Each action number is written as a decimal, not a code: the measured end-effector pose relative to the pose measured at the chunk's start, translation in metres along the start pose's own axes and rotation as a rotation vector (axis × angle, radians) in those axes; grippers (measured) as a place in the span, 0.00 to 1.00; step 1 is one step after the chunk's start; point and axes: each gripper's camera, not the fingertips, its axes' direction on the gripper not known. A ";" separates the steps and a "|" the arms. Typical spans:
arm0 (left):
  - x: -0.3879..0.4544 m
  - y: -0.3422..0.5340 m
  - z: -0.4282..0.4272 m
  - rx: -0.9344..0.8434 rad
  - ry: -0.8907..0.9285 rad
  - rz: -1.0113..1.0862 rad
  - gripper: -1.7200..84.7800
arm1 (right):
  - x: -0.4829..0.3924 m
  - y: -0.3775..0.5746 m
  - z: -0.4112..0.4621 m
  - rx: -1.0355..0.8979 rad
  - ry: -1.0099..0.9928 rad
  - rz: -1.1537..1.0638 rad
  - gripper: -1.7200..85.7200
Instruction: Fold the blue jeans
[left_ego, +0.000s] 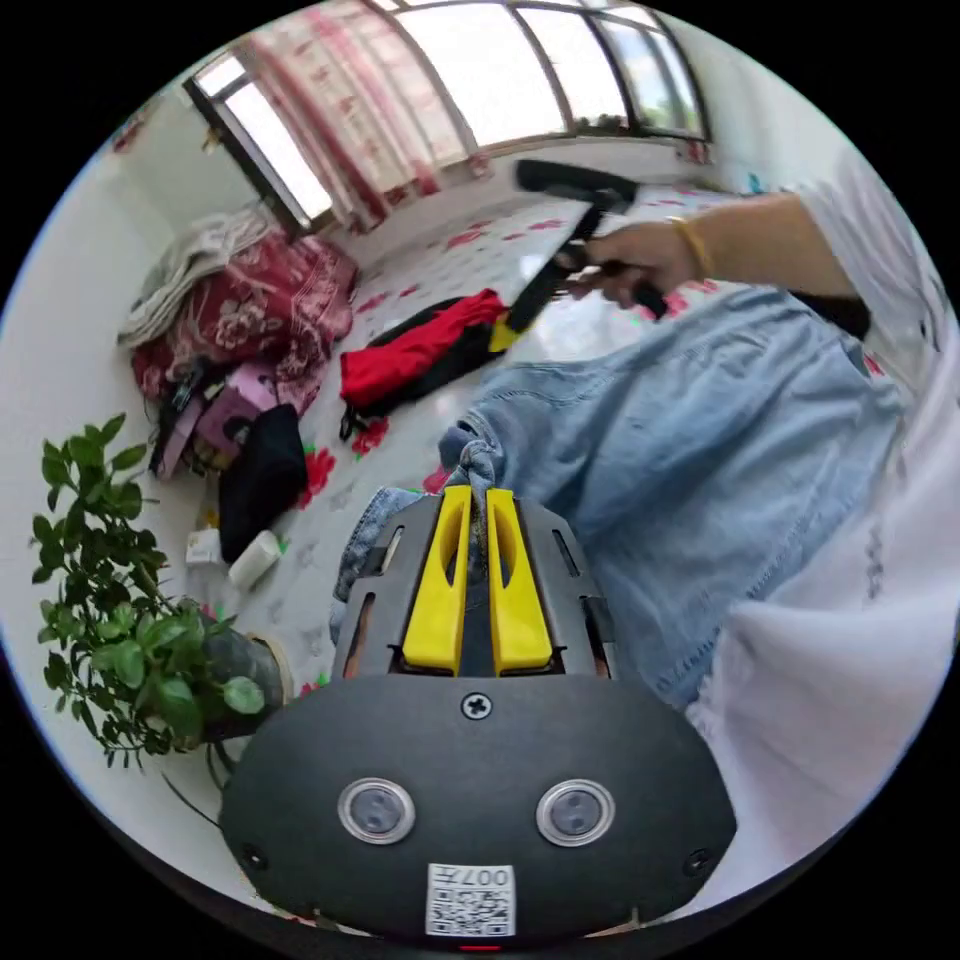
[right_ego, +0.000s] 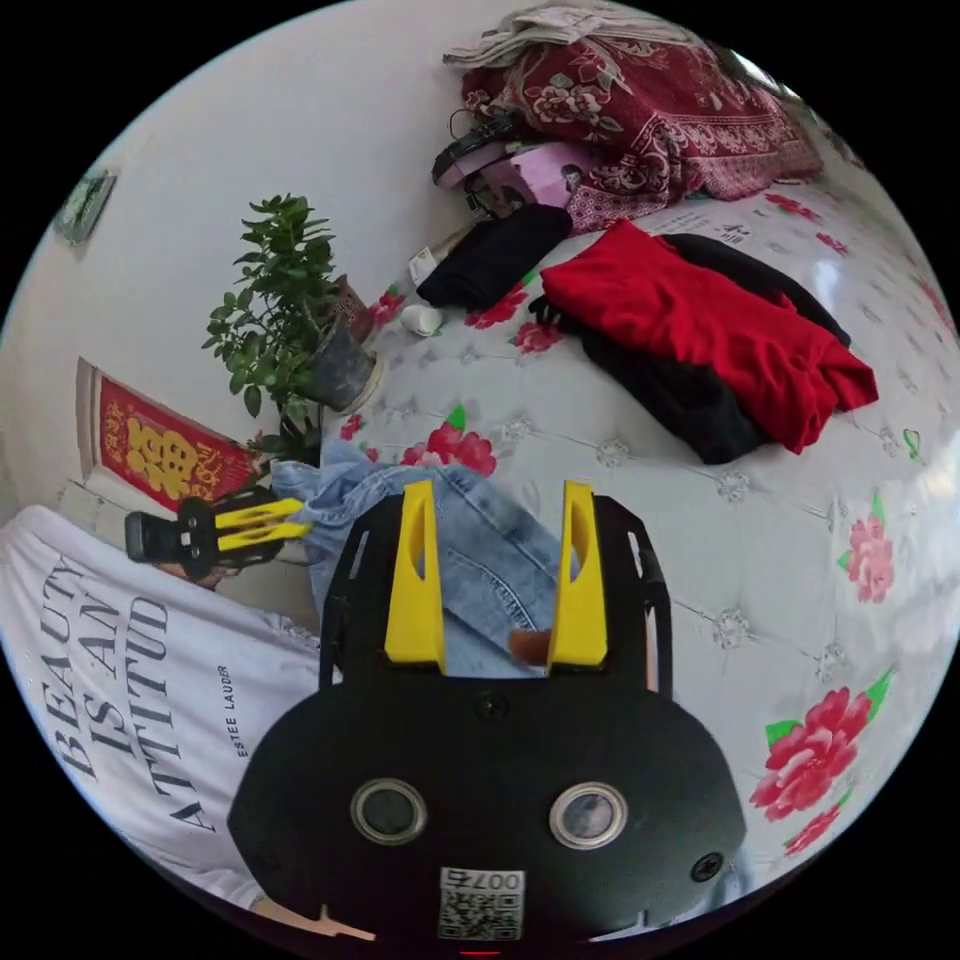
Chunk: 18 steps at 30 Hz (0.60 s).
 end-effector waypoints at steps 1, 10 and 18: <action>0.015 0.008 -0.005 -0.010 0.041 0.006 0.02 | 0.005 -0.007 0.008 -0.049 -0.047 -0.004 0.16; 0.015 0.029 -0.007 -0.019 0.093 -0.101 0.02 | -0.014 -0.017 0.080 -0.451 -0.457 -0.087 0.10; -0.025 0.005 -0.003 0.010 -0.250 -0.317 0.03 | -0.103 -0.051 -0.002 0.108 0.120 -0.336 0.05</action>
